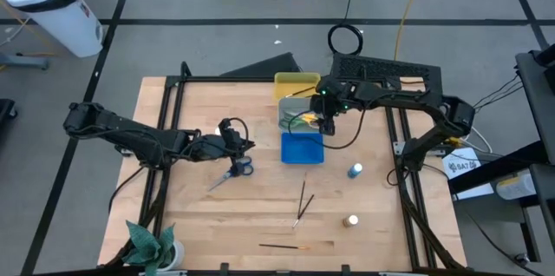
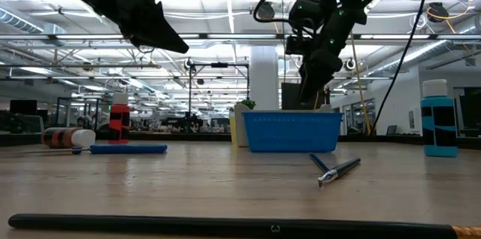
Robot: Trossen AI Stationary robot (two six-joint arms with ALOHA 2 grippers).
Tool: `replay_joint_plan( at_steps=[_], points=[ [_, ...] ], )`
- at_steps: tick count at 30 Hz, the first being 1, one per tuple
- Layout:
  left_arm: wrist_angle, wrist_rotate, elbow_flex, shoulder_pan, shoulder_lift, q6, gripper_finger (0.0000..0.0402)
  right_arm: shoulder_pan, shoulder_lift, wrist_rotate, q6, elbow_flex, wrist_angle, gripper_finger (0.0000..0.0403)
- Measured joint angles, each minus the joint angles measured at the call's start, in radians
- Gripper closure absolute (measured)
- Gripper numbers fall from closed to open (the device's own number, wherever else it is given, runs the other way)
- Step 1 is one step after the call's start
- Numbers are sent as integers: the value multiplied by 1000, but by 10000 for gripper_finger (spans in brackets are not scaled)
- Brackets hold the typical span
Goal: Pick & Place Paint Supplies
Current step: Put the brown paint bottle into the blue bin
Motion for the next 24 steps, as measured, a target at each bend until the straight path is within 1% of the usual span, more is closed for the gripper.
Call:
replay_joint_plan(
  at_steps=[2, 4, 5, 7, 9, 11, 13, 16, 18, 21, 24],
  points=[
    [0, -6, 0, 0, 0, 2, 360, 6, -1, 0, 3, 0, 8, 121],
    [-18, -39, 1, 0, 0, 11, 360, 14, -9, -1, 27, 0, -1, 113],
    [-53, -60, 7, 0, -1, 11, 360, 19, -17, -2, 42, 0, -9, 111],
    [-185, -87, 30, -11, -30, -6, 360, 32, -32, -2, 69, 0, -18, 111],
    [-327, -93, 56, -35, -93, -74, 360, 46, -53, -2, 84, 0, -52, 115],
    [-426, -55, 64, -55, -132, -155, 360, 64, -77, -2, 96, 0, -77, 119],
    [-566, -18, 60, -72, -148, -230, 359, 82, -100, -3, 104, 0, -85, 123],
    [-771, 12, 56, -78, -152, -419, 352, 110, -126, -6, 104, 0, -77, 126],
    [-882, 82, 58, -71, -153, -514, 333, 125, -137, -6, 104, 0, -63, 127],
    [-950, 177, 56, -72, -137, -534, 288, 145, -142, -6, 102, 0, -40, 127],
    [-1038, 178, 57, -80, -138, -496, 236, 158, -141, -6, 96, 0, -35, 127]
  ],
)
